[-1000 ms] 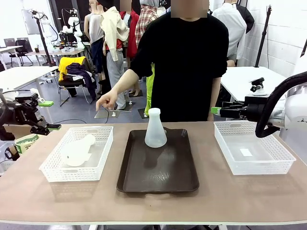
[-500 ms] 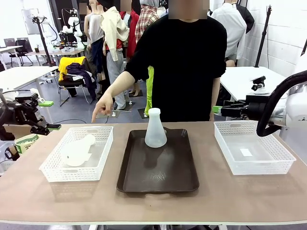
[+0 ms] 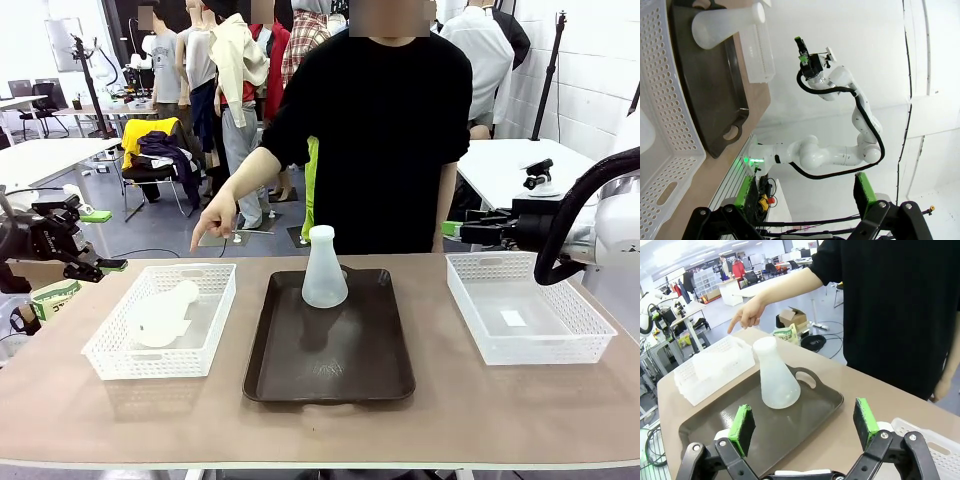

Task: Prepare the laboratory tools.
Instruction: Pick up the Big flask that the person points to.

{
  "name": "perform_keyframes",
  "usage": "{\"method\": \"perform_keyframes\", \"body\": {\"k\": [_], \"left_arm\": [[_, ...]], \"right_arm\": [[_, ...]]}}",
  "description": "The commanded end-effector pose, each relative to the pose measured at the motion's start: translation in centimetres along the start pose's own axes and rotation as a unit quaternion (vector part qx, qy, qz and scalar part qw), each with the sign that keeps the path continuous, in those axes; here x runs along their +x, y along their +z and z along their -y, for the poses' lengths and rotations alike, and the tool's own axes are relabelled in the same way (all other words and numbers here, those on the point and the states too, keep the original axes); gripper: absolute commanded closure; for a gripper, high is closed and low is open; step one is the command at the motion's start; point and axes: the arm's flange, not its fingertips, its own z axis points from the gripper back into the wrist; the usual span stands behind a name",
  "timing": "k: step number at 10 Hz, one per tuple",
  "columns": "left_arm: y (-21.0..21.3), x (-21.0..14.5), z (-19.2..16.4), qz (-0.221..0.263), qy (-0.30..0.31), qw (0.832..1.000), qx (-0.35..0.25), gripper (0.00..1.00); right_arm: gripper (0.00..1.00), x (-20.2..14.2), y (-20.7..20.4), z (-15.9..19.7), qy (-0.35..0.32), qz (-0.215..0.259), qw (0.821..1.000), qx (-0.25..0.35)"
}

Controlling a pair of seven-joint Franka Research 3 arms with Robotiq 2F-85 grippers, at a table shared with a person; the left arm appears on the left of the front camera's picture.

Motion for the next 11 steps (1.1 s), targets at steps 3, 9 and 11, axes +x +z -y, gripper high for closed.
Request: {"method": "perform_keyframes", "body": {"k": [3,9,11], "left_arm": [[-1.4,2.8,6.2,0.007,-0.080,0.981,0.175,0.00],[-10.4,9.3,4.9,-0.022,-0.067,0.876,0.478,0.00],[-12.0,9.4,3.1,-0.002,-0.107,0.835,0.540,0.00]], "right_arm": [[0.00,-0.1,0.2,-0.3,-0.005,-0.005,1.000,-0.006],[0.00,-0.1,0.2,-0.3,-0.005,-0.005,1.000,-0.006],[0.00,-0.1,0.2,-0.3,-0.005,-0.005,1.000,-0.006]]}}
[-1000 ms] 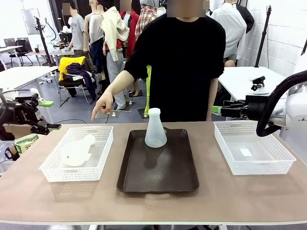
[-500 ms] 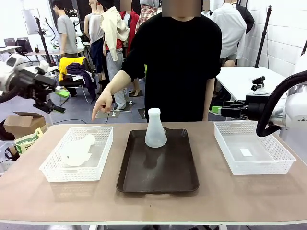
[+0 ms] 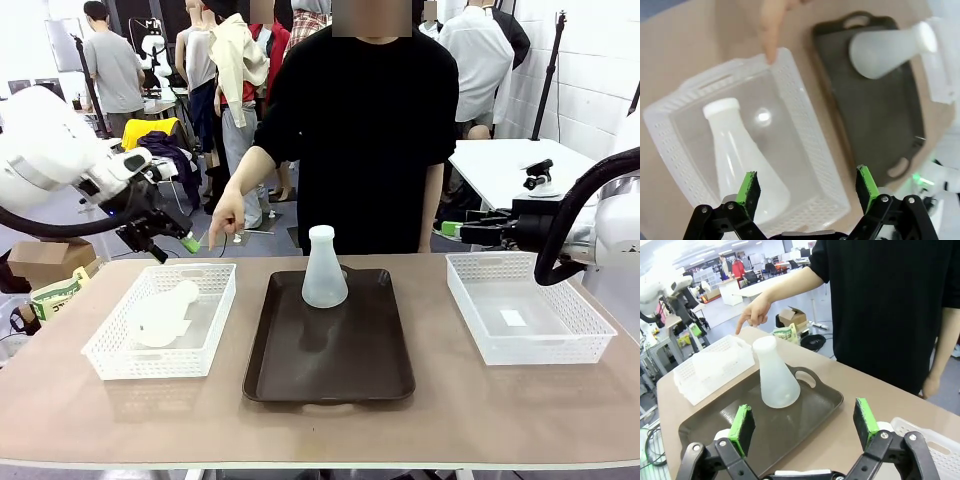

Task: Prepare the laboratory tools.
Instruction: Pick up the Big flask that the person points to.

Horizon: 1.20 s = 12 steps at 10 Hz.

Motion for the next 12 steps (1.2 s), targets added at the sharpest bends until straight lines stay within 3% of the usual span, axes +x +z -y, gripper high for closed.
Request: {"method": "perform_keyframes", "body": {"k": [1,5,10,12], "left_arm": [[-1.6,-0.5,0.2,0.020,-0.004,0.997,0.076,0.00],[-5.9,0.5,-0.7,0.045,-0.046,0.987,0.149,0.00],[-9.1,2.3,-2.0,0.003,-0.067,0.974,0.218,0.00],[-10.0,3.1,-2.5,-0.004,-0.065,0.975,0.214,0.00]], "right_arm": [[0.00,-0.1,0.2,-0.3,-0.005,-0.004,1.000,-0.005],[0.00,-0.1,0.2,-0.3,-0.005,-0.004,1.000,-0.005],[0.00,-0.1,0.2,-0.3,-0.005,-0.004,1.000,-0.005],[0.00,-0.1,0.2,-0.3,-0.005,-0.004,1.000,-0.005]]}}
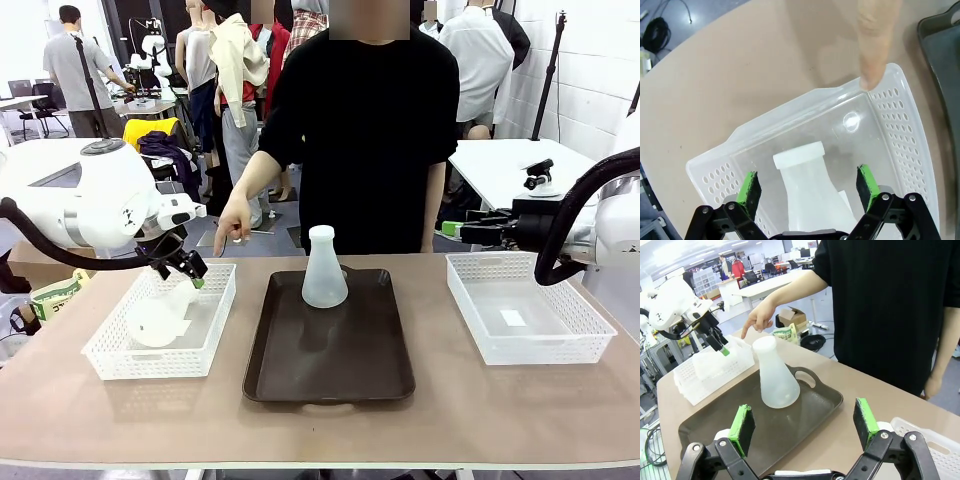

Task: Prepare the laboratory tools.
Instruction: Pick up the Big flask that the person points to.

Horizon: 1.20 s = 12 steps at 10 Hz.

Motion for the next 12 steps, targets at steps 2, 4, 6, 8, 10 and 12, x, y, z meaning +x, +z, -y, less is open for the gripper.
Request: {"method": "perform_keyframes", "body": {"k": [2,4,6,8,10,12], "left_arm": [[-1.4,1.8,0.1,-0.026,0.014,1.000,0.010,0.00],[-2.4,2.3,0.0,-0.044,0.030,0.999,0.008,0.00],[-3.3,2.4,-0.1,-0.057,0.041,0.997,0.014,0.00],[-3.6,2.3,0.1,-0.067,0.042,0.997,0.011,0.16],[-3.7,2.3,0.1,-0.074,0.049,0.996,0.021,0.55],[-3.8,2.2,0.1,-0.072,0.049,0.996,0.027,0.93]], "right_arm": [[0.00,-0.1,0.1,-0.3,-0.005,-0.005,1.000,-0.005],[0.00,-0.1,0.1,-0.3,-0.005,-0.005,1.000,-0.005],[0.00,-0.1,0.1,-0.3,-0.005,-0.005,1.000,-0.005],[0.00,-0.1,0.1,-0.3,-0.005,-0.005,1.000,-0.005],[0.00,-0.1,0.1,-0.3,-0.005,-0.005,1.000,-0.005],[0.00,-0.1,0.1,-0.3,-0.005,-0.005,1.000,-0.005]]}}
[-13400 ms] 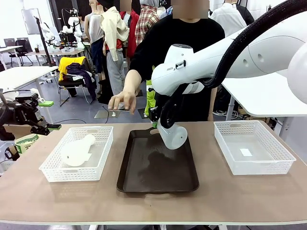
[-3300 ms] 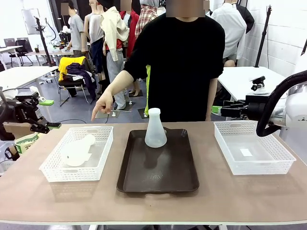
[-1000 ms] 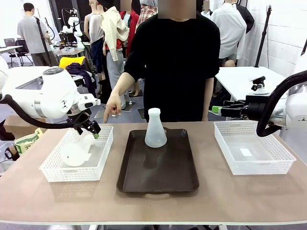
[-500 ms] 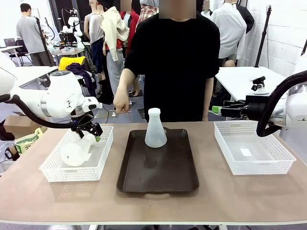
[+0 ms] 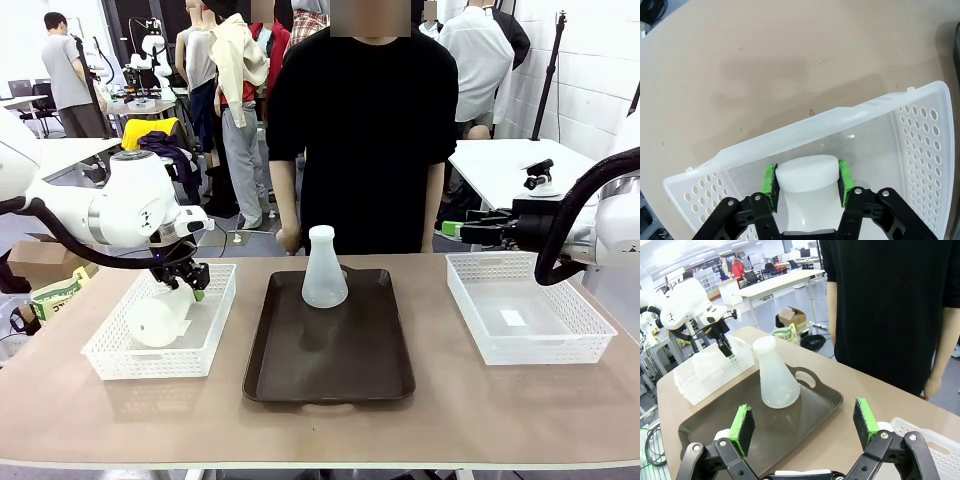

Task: Prepare the laboratory tools.
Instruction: Pick up the Big flask that the person points to.

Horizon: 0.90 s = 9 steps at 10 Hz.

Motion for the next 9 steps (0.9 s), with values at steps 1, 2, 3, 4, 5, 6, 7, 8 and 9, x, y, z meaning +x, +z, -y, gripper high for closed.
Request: {"method": "perform_keyframes", "body": {"k": [1,2,3,4,5,6,7,8,9], "left_arm": [[0.06,0.57,0.30,-0.005,0.013,1.000,0.024,1.00],[0.12,0.51,0.35,-0.005,0.012,1.000,0.028,1.00],[0.14,0.47,0.39,-0.008,0.014,0.999,0.028,1.00],[0.07,0.13,0.30,-0.034,0.023,0.999,0.011,1.00],[0.03,0.04,0.11,-0.001,0.003,1.000,0.007,1.00],[0.03,0.04,0.11,-0.001,0.003,1.000,0.007,1.00],[0.03,0.04,0.11,-0.001,0.003,1.000,0.007,1.00],[0.03,0.04,0.11,-0.001,0.003,1.000,0.007,1.00],[0.03,0.04,0.11,-0.001,0.003,1.000,0.007,1.00]], "right_arm": [[0.00,-0.11,0.14,-0.33,-0.005,-0.005,1.000,-0.005],[0.00,-0.11,0.14,-0.33,-0.005,-0.005,1.000,-0.005],[0.00,-0.11,0.14,-0.33,-0.005,-0.005,1.000,-0.005],[0.00,-0.11,0.14,-0.33,-0.005,-0.005,1.000,-0.005],[0.00,-0.11,0.14,-0.33,-0.005,-0.005,1.000,-0.005],[0.00,-0.11,0.14,-0.33,-0.005,-0.005,1.000,-0.005],[0.00,-0.11,0.14,-0.33,-0.005,-0.005,1.000,-0.005],[0.00,-0.11,0.14,-0.33,-0.005,-0.005,1.000,-0.005],[0.00,-0.11,0.14,-0.33,-0.005,-0.005,1.000,-0.005]]}}
